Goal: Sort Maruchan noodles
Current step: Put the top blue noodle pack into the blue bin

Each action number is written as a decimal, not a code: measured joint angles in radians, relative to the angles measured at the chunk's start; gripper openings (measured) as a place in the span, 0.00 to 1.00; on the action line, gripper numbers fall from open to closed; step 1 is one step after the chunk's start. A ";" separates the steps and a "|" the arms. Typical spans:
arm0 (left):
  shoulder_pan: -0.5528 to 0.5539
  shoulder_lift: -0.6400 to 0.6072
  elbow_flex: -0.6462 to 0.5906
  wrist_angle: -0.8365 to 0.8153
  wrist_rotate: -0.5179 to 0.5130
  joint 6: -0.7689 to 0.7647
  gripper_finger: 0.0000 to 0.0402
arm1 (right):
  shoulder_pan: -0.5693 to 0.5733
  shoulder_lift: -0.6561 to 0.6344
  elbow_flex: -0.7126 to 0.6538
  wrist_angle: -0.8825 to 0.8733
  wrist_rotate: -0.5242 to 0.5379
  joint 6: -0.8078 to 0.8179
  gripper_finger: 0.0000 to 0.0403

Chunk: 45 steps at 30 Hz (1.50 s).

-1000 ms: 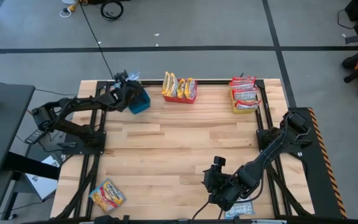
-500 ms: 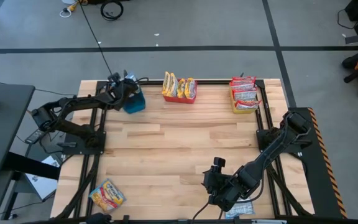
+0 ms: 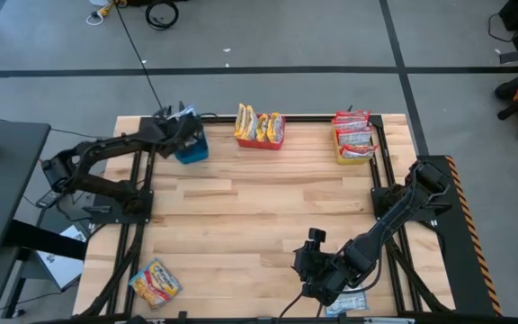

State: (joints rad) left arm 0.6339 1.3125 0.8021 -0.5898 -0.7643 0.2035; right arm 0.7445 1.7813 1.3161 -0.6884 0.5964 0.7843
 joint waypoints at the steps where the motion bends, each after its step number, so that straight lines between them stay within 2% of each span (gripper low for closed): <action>1: 0.007 0.000 0.023 -0.060 0.078 -0.096 0.34 | -0.002 0.000 0.000 0.002 -0.001 -0.001 0.52; 3: 0.018 0.000 0.037 -0.093 0.268 -0.264 0.34 | -0.005 0.000 0.000 0.004 -0.002 -0.001 0.52; 5: 0.026 0.000 0.022 -0.056 0.430 -0.371 0.34 | -0.010 0.000 0.000 0.008 -0.002 -0.001 0.52; 7: 0.030 0.003 -0.003 -0.004 0.484 -0.444 0.33 | -0.014 0.000 0.000 0.008 -0.003 0.003 0.52; 11: 0.044 0.036 -0.061 0.087 0.438 -0.581 0.28 | -0.016 0.000 0.000 0.012 -0.022 0.008 0.52; 15: 0.099 0.090 -0.091 0.127 0.435 -0.640 0.20 | -0.014 0.000 0.000 0.015 -0.028 0.009 0.52; 21: 0.190 0.167 -0.137 0.246 0.439 -0.645 0.03 | -0.014 0.000 0.000 0.015 -0.028 0.009 0.52; 23: 0.218 0.182 -0.140 0.284 0.435 -0.643 0.02 | -0.014 0.000 0.000 0.015 -0.033 0.019 0.52; 29: 0.260 0.187 -0.140 0.351 0.327 -0.588 0.03 | -0.013 0.000 0.000 0.015 -0.103 0.089 0.52; 34: 0.268 0.187 -0.141 0.334 0.351 -0.523 0.03 | -0.013 0.000 0.000 0.016 -0.126 0.107 0.52; 45: 0.266 0.183 -0.123 0.239 0.423 -0.454 0.25 | -0.055 0.000 0.000 0.016 -0.134 -0.035 0.52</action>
State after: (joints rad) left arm 0.8997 1.4960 0.6787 -0.3512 -0.3409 -0.2502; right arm 0.6898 1.7813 1.3163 -0.6723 0.4625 0.7497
